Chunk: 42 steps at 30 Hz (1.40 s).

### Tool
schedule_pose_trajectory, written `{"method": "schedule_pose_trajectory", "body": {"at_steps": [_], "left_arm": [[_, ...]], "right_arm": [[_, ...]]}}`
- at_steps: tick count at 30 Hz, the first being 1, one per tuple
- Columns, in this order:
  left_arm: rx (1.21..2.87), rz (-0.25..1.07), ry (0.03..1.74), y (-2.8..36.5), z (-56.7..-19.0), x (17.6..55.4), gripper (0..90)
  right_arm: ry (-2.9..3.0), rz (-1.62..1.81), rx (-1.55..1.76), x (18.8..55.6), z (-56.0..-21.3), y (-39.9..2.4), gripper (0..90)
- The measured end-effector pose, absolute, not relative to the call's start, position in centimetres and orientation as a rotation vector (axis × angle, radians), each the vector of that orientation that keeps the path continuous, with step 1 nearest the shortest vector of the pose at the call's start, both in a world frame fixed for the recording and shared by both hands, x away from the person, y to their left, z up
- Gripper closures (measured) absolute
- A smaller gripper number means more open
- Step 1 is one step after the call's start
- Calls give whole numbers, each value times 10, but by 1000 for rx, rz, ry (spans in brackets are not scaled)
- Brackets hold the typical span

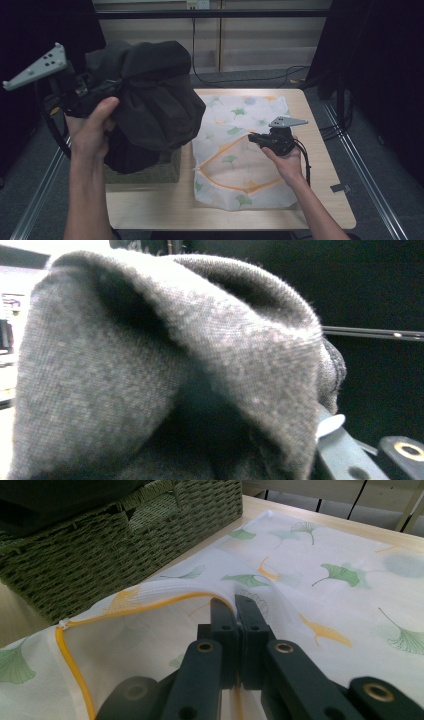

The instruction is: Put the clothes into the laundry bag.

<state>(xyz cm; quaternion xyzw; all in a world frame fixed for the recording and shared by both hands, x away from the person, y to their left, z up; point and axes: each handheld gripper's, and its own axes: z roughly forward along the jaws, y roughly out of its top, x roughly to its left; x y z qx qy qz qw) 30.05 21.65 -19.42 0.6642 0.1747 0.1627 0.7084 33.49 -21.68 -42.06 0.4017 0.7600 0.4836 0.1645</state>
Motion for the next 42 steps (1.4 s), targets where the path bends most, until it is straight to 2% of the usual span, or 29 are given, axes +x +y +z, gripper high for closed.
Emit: {"method": "schedule_pose_trajectory", "body": {"at_steps": [9, 11, 17, 20, 23, 26, 30, 38, 42], "left_arm": [[1549, 258, 347, 156, -234, 292, 745], [1608, 269, 289, 135, -230, 276, 745], [1616, 206, 208, 110, -235, 266, 745], [1712, 225, 212, 90, -257, 264, 742], [1743, 151, 246, 77, -288, 274, 741], [1824, 180, 247, 63, -321, 277, 739], [1862, 110, 261, 50, -347, 279, 737], [2027, 101, 299, 21, -395, 283, 733], [2060, 83, 309, 11, -407, 285, 731]], "right_arm": [[2168, 1402, 1139, 335, -419, -215, 887], [2167, 1416, 1146, 335, -418, -216, 887], [2159, 1445, 1153, 335, -417, -216, 888], [2157, 1453, 1149, 334, -415, -216, 888], [2159, 1451, 1143, 334, -415, -216, 888], [2169, 1439, 1144, 334, -416, -215, 888], [2173, 1439, 1150, 335, -417, -214, 888], [2190, 1421, 1152, 334, -419, -213, 889], [2205, 1411, 1148, 334, -420, -210, 890]]}}
